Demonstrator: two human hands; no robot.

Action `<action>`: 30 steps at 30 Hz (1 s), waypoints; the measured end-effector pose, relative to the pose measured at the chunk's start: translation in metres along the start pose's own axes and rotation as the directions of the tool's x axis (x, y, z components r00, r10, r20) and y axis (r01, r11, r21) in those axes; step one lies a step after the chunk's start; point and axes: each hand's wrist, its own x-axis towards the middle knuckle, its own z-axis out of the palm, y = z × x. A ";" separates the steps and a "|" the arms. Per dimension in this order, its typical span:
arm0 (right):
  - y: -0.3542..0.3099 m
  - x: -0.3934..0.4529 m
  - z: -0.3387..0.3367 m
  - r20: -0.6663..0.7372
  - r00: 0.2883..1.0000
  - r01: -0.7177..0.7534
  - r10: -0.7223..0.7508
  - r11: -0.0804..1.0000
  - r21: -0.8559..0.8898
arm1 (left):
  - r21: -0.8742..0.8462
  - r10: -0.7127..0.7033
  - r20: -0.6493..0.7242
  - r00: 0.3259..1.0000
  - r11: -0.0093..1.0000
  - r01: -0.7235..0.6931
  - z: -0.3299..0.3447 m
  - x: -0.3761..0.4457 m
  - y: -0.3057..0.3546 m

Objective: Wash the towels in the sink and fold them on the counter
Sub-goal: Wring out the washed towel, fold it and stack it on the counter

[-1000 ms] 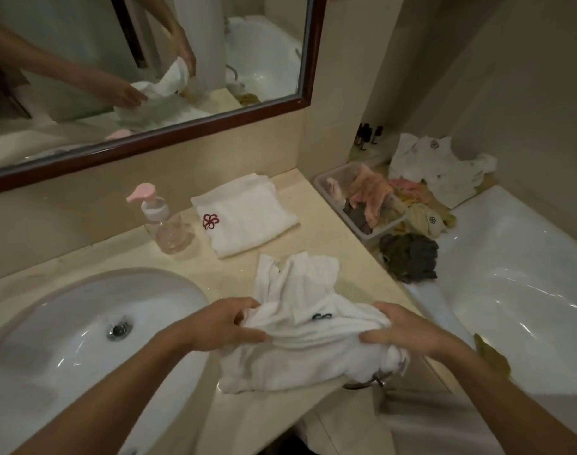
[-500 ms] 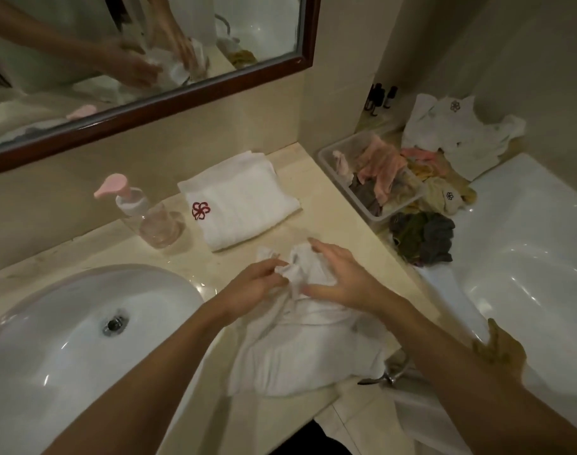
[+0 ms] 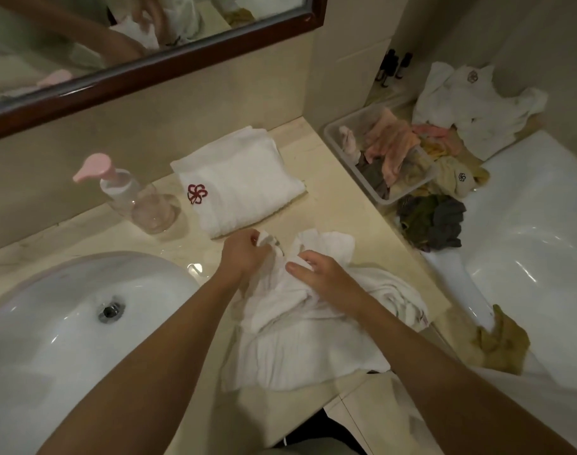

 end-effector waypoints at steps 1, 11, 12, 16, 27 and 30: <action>0.001 0.001 0.000 -0.028 1.000 -0.006 0.006 1.000 -0.018 | -0.065 -0.014 0.012 1.000 0.998 0.015 -0.003 -0.001 -0.004; -0.005 0.021 0.013 -0.058 0.974 0.209 -0.217 0.971 -0.120 | -0.514 0.043 0.226 0.973 0.854 0.081 -0.047 -0.021 -0.017; -0.008 0.026 0.016 -0.008 0.967 0.249 -0.255 0.951 -0.184 | -0.550 0.059 0.237 0.970 0.831 0.083 -0.049 -0.022 -0.017; -0.021 0.041 0.024 0.145 0.971 0.217 -0.191 0.956 -0.197 | -0.511 0.027 0.189 0.982 0.856 0.075 -0.043 -0.024 -0.020; -0.005 0.015 0.009 -0.278 0.934 0.167 -0.224 0.962 -0.215 | -0.487 -0.125 -0.019 0.992 0.868 0.101 -0.035 -0.021 -0.030; -0.001 0.013 0.004 -0.335 0.931 0.085 -0.146 0.978 -0.191 | -0.504 -0.095 0.150 0.984 0.849 0.158 -0.047 -0.019 -0.036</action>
